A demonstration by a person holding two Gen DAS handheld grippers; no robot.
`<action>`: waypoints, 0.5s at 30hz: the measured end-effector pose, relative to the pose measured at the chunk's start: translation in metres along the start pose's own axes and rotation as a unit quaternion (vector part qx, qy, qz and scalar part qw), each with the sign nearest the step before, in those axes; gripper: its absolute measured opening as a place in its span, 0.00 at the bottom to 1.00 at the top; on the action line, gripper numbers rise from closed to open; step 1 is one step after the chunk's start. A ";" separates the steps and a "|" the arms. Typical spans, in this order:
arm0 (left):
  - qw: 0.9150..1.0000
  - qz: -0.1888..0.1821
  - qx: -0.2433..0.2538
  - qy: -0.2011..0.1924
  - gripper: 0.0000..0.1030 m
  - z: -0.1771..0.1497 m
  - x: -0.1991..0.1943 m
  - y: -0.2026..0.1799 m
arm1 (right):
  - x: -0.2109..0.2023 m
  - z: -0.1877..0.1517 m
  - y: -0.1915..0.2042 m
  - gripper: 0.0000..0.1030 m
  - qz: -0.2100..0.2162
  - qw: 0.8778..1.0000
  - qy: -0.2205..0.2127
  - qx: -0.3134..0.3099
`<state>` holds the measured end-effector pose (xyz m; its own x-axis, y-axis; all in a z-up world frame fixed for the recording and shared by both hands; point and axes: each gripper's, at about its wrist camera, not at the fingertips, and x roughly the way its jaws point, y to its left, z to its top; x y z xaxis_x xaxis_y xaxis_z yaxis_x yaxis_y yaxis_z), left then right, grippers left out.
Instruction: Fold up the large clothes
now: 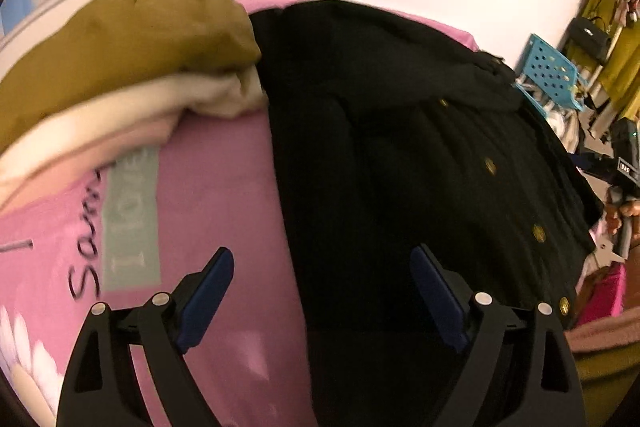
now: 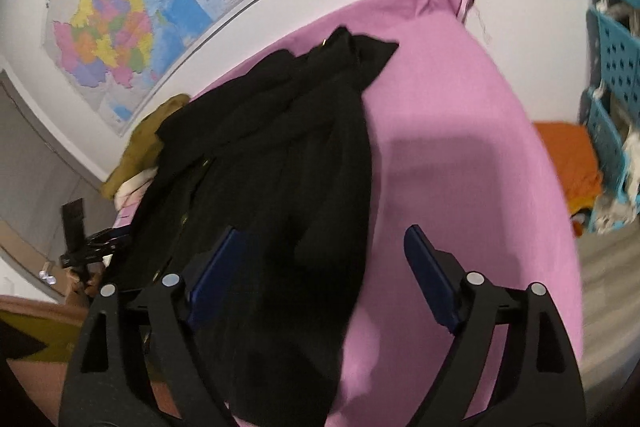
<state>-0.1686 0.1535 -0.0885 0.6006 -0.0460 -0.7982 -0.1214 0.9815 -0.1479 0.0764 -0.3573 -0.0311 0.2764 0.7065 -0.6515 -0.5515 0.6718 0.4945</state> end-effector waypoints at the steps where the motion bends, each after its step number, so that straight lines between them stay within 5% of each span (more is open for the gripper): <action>1: 1.000 -0.011 0.003 0.009 0.84 -0.005 -0.001 -0.002 | 0.000 -0.008 -0.001 0.82 -0.001 1.000 0.005 0.002; 9: 0.997 -0.070 -0.024 0.025 0.84 -0.036 -0.009 -0.006 | 0.008 -0.031 0.018 0.81 0.052 0.998 0.008 -0.035; 15: 0.990 -0.133 -0.035 0.025 0.84 -0.047 -0.014 -0.014 | 0.009 -0.032 0.014 0.66 0.090 0.996 0.003 -0.023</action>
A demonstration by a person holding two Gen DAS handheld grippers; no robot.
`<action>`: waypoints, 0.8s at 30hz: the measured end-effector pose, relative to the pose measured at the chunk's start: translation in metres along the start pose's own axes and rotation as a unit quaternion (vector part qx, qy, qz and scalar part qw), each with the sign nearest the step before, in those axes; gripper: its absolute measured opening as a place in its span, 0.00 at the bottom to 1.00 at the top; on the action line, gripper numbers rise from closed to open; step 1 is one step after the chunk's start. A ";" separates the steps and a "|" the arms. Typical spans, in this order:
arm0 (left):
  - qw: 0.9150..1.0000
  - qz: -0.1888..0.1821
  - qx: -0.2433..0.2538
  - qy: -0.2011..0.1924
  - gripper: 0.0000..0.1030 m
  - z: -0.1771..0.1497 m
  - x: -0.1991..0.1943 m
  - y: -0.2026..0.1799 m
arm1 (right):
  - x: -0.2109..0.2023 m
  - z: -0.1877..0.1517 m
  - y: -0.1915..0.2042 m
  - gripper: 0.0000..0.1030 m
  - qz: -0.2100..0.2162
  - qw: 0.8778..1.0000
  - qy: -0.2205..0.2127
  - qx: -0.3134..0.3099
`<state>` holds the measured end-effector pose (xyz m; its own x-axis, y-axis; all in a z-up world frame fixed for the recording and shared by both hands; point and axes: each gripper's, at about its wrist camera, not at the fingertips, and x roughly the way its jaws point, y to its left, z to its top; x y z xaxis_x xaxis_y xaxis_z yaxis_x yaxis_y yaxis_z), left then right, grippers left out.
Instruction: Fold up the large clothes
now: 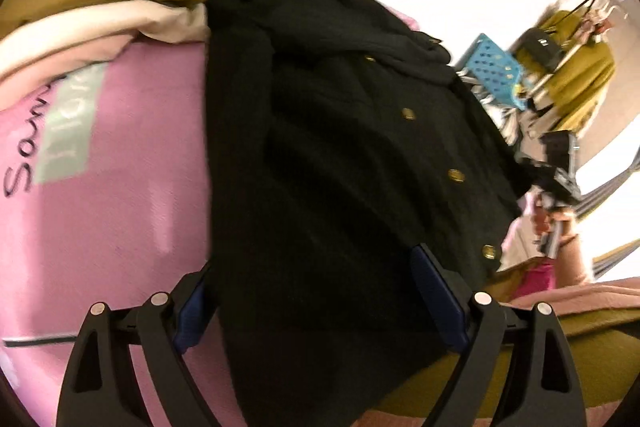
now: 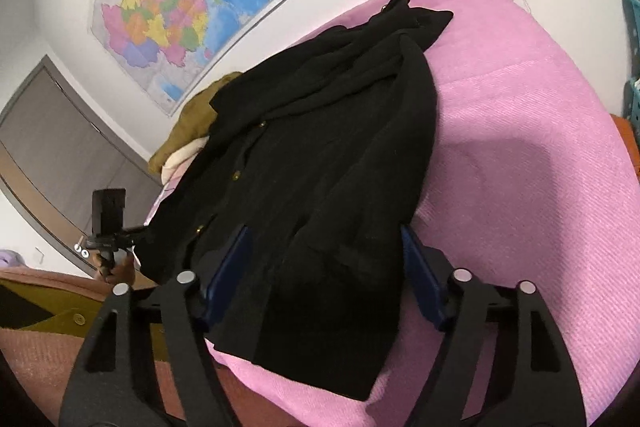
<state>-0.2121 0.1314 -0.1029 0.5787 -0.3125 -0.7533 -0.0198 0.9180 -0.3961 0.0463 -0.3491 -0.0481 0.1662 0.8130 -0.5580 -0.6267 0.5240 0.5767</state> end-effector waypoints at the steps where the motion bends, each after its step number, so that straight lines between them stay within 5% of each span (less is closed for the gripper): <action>1: 1.000 0.004 0.000 0.000 0.84 0.000 0.002 -0.001 | -0.001 0.000 -0.002 0.65 -0.003 1.000 -0.002 0.004; 6: 1.000 0.014 -0.011 -0.013 0.84 0.002 0.003 -0.004 | 0.007 -0.002 0.008 0.74 -0.044 0.999 -0.011 -0.027; 8: 0.999 0.030 -0.008 -0.017 0.76 0.003 0.006 -0.010 | 0.008 -0.003 0.006 0.61 -0.031 0.999 -0.009 -0.019; 10: 0.999 0.050 -0.010 -0.019 0.61 0.005 0.006 -0.013 | 0.008 -0.003 -0.007 0.24 0.000 1.000 -0.004 0.022; 11: 0.998 0.060 -0.016 -0.024 0.30 0.007 0.004 -0.014 | 0.007 -0.004 -0.013 0.22 0.033 0.998 -0.007 0.050; 12: 0.997 0.068 -0.023 -0.028 0.15 0.009 0.001 -0.013 | 0.005 -0.005 -0.014 0.17 0.046 0.997 -0.012 0.059; 17: 0.996 0.001 -0.066 -0.054 0.10 0.015 -0.024 -0.009 | -0.042 0.002 0.007 0.11 0.079 0.991 -0.091 0.051; 24: 0.987 -0.055 -0.088 -0.120 0.08 -0.003 -0.080 -0.002 | -0.104 -0.004 0.089 0.10 0.070 0.984 -0.143 -0.076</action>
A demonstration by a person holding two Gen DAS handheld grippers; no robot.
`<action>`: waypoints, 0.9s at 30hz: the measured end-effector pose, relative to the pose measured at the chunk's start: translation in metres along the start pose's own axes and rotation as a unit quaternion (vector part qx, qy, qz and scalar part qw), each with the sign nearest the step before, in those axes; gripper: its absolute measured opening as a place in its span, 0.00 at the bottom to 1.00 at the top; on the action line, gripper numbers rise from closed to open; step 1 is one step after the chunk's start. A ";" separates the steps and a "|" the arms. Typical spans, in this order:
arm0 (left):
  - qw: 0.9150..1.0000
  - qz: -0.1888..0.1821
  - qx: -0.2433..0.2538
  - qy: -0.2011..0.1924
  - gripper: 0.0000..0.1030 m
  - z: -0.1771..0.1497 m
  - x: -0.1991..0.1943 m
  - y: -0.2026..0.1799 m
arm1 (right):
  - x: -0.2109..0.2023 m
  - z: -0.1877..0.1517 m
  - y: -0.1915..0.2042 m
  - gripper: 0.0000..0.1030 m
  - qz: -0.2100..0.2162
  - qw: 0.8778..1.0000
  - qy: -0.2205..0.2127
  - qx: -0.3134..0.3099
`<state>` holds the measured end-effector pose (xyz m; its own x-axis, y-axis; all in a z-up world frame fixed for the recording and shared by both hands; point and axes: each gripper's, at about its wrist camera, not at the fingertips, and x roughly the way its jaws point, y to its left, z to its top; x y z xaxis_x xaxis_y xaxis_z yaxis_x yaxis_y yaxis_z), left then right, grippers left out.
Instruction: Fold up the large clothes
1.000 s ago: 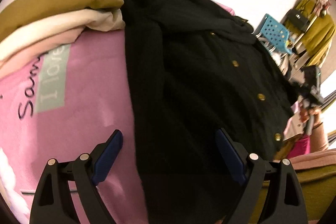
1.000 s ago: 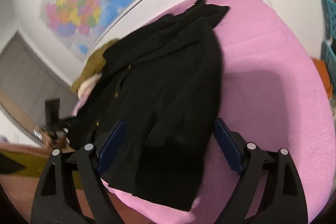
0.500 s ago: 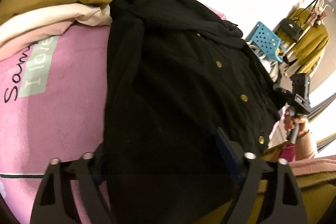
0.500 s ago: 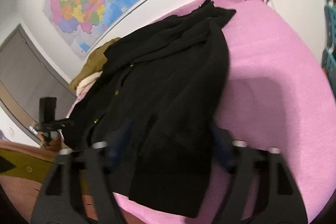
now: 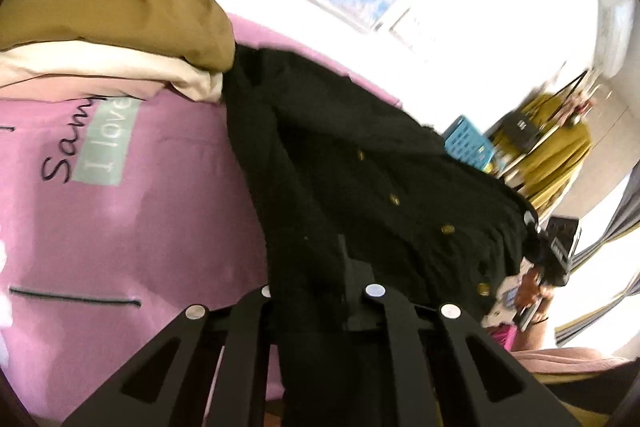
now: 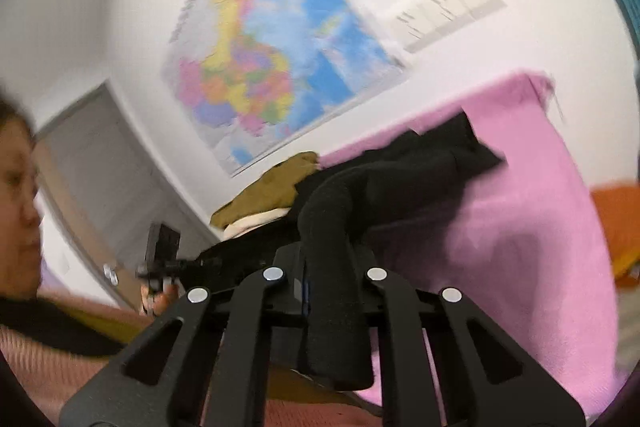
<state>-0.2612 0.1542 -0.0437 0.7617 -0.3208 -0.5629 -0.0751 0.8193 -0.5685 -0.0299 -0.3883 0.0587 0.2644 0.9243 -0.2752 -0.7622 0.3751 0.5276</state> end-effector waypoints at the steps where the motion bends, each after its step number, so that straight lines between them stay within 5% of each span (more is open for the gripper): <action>1: 1.000 -0.002 -0.002 0.002 0.09 -0.003 -0.003 0.003 | -0.003 -0.003 0.001 0.11 -0.004 1.000 0.000 -0.001; 8: 0.996 0.032 -0.002 0.084 0.10 -0.033 0.032 0.024 | 0.030 -0.067 -0.058 0.16 -0.030 0.987 0.115 0.112; 10: 0.995 0.036 0.006 0.095 0.13 -0.037 0.042 0.024 | 0.032 -0.081 -0.071 0.31 -0.032 0.983 0.125 0.133; 13: 0.994 0.038 0.008 0.106 0.32 -0.036 0.048 0.024 | 0.025 -0.093 -0.080 0.48 -0.027 0.979 0.127 0.156; 18: 0.992 0.014 0.039 0.116 0.58 -0.032 0.060 0.008 | 0.027 -0.104 -0.074 0.53 -0.010 0.980 0.125 0.157; 19: 0.992 0.017 0.045 0.119 0.57 -0.032 0.062 0.004 | 0.028 -0.104 -0.072 0.47 -0.003 0.980 0.130 0.151; 21: 0.991 0.036 0.059 0.116 0.24 -0.033 0.066 -0.001 | 0.030 -0.106 -0.066 0.27 0.018 0.980 0.131 0.150; 23: 0.992 0.039 0.042 0.110 0.11 -0.028 0.063 0.003 | 0.027 -0.101 -0.060 0.21 0.035 0.981 0.119 0.150; 27: 0.997 -0.019 -0.004 0.071 0.09 -0.014 0.046 0.009 | 0.017 -0.079 -0.050 0.17 0.057 0.985 0.075 0.143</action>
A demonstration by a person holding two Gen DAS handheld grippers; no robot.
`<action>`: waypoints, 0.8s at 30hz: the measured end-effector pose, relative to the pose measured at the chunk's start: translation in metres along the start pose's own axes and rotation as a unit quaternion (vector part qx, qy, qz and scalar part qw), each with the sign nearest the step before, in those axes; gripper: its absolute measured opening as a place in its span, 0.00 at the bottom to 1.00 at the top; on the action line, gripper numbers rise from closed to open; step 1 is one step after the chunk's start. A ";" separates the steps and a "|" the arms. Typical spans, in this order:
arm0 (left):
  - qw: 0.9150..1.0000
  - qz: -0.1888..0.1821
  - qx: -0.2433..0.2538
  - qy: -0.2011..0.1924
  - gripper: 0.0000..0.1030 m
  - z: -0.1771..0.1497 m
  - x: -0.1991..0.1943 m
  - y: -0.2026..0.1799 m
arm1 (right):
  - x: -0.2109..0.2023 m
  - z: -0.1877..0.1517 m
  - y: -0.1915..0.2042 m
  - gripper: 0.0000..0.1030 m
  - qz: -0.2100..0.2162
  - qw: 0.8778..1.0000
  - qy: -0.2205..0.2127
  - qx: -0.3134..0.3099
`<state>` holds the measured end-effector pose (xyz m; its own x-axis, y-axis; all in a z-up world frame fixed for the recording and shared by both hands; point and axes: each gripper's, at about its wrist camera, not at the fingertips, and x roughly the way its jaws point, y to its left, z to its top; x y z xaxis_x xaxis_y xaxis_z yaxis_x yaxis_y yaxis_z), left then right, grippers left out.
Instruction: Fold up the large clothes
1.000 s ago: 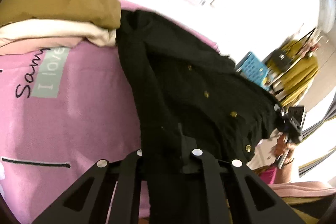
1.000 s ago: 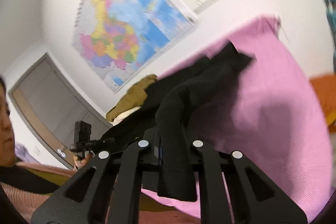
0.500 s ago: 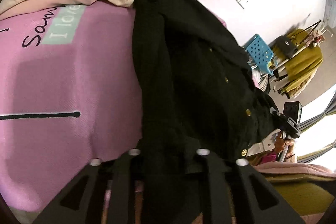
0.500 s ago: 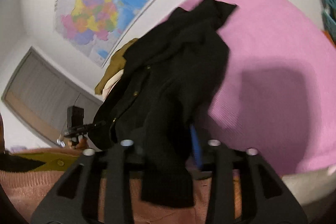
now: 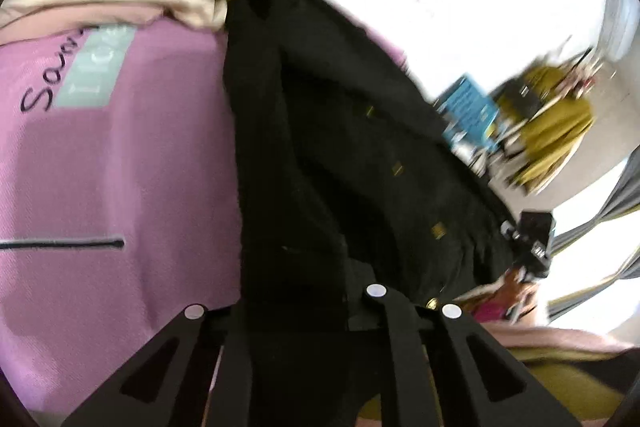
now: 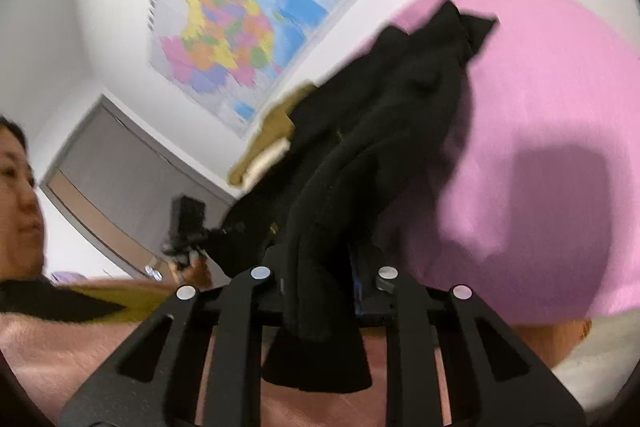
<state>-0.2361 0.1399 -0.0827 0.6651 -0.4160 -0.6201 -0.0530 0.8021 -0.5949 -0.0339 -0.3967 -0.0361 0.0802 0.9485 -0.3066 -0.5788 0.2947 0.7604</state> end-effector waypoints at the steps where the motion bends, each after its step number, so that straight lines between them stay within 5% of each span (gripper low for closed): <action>1: 1.000 -0.009 -0.006 -0.009 0.08 0.005 -0.005 -0.001 | -0.002 0.005 0.003 0.17 0.005 1.000 -0.011 -0.002; 6: 0.998 -0.047 -0.017 -0.044 0.08 0.032 -0.022 -0.007 | -0.011 0.046 0.020 0.15 0.018 0.998 -0.061 -0.009; 13: 0.998 -0.035 -0.005 -0.049 0.09 0.082 -0.023 -0.020 | 0.008 0.107 0.024 0.15 0.011 0.997 -0.079 -0.010; 24: 0.999 0.009 -0.046 -0.028 0.11 0.227 0.009 0.003 | 0.068 0.229 -0.029 0.16 -0.019 0.991 -0.097 0.089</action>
<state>-0.0607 0.2356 0.0262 0.7036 -0.3762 -0.6029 -0.1313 0.7650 -0.6306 0.1740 -0.3147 0.0517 0.2628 0.9359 -0.2344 -0.4216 0.3300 0.8446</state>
